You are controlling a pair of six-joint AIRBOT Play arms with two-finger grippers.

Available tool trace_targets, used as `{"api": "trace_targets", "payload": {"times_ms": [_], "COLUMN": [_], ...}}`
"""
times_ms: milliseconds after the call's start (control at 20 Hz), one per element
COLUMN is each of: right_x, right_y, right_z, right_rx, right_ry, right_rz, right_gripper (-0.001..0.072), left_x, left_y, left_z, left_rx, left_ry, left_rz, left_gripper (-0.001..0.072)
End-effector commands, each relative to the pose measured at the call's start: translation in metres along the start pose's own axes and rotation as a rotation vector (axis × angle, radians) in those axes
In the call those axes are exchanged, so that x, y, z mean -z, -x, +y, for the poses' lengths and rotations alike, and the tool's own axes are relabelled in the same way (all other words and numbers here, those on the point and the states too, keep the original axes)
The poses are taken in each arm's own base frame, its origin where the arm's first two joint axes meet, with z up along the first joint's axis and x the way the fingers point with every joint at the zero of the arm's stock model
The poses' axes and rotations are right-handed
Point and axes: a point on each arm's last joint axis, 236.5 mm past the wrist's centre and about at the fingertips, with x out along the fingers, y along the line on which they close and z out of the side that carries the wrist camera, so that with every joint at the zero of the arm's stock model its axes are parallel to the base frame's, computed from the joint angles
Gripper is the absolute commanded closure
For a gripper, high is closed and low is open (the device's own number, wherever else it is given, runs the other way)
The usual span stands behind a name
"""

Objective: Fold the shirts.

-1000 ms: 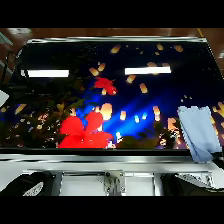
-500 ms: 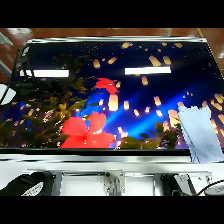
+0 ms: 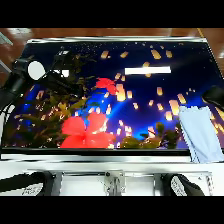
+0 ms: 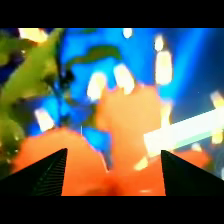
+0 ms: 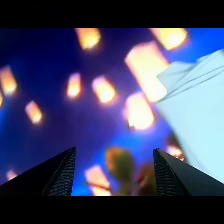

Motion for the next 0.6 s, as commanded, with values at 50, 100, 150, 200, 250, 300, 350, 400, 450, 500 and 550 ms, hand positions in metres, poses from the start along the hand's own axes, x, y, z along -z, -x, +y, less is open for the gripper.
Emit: {"api": "trace_targets", "payload": {"times_ms": [50, 100, 150, 200, 250, 300, 350, 400, 450, 500, 550], "right_x": [0.052, 0.063, 0.072, 0.077, 0.078, 0.077, 0.077, 0.077, 0.077, 0.077, 0.077], "right_y": [-0.029, -0.034, -0.038, -0.039, -0.040, -0.040, -0.040, -0.040, -0.040, -0.040, -0.040], "right_z": [0.041, 0.044, 0.046, 0.048, 0.051, 0.051, 0.051, 0.051, 0.051, 0.051, 0.051], "right_rx": [-0.005, -0.007, -0.008, -0.016, -0.026, -0.026, -0.026, -0.026, -0.026, -0.026, -0.026], "right_ry": [0.046, 0.056, 0.065, 0.064, 0.058, 0.058, 0.058, 0.058, 0.058, 0.058, 0.058], "right_rz": [0.247, 0.299, 0.343, 0.372, 0.375, 0.373, 0.373, 0.372, 0.372, 0.372, 0.372], "right_gripper": [0.0107, 0.0107, 0.0107, 0.0107, 0.0107, 0.0107, 0.0107, 0.0107, 0.0107, 0.0107, 0.0107], "left_x": [0.004, 0.004, 0.004, 0.005, 0.005, 0.005, 0.005, 0.006, 0.006, 0.007, 0.009], "left_y": [-0.012, -0.013, -0.014, -0.015, -0.015, -0.016, -0.017, -0.020, -0.023, -0.026, -0.029], "left_z": [0.007, 0.007, 0.007, 0.008, 0.008, 0.008, 0.008, 0.008, 0.009, 0.009, 0.010], "left_rx": [-0.033, -0.033, -0.033, -0.034, -0.034, -0.034, -0.034, -0.034, -0.034, -0.034, -0.034], "left_ry": [-0.016, -0.015, -0.015, -0.015, -0.015, -0.015, -0.014, -0.013, -0.012, -0.010, -0.010], "left_rz": [0.059, 0.062, 0.063, 0.066, 0.067, 0.069, 0.072, 0.076, 0.082, 0.091, 0.101], "left_gripper": [-0.0006, -0.0006, -0.0006, -0.0006, -0.0006, -0.0006, -0.0006, -0.0006, -0.0006, -0.0006, -0.0006]}}
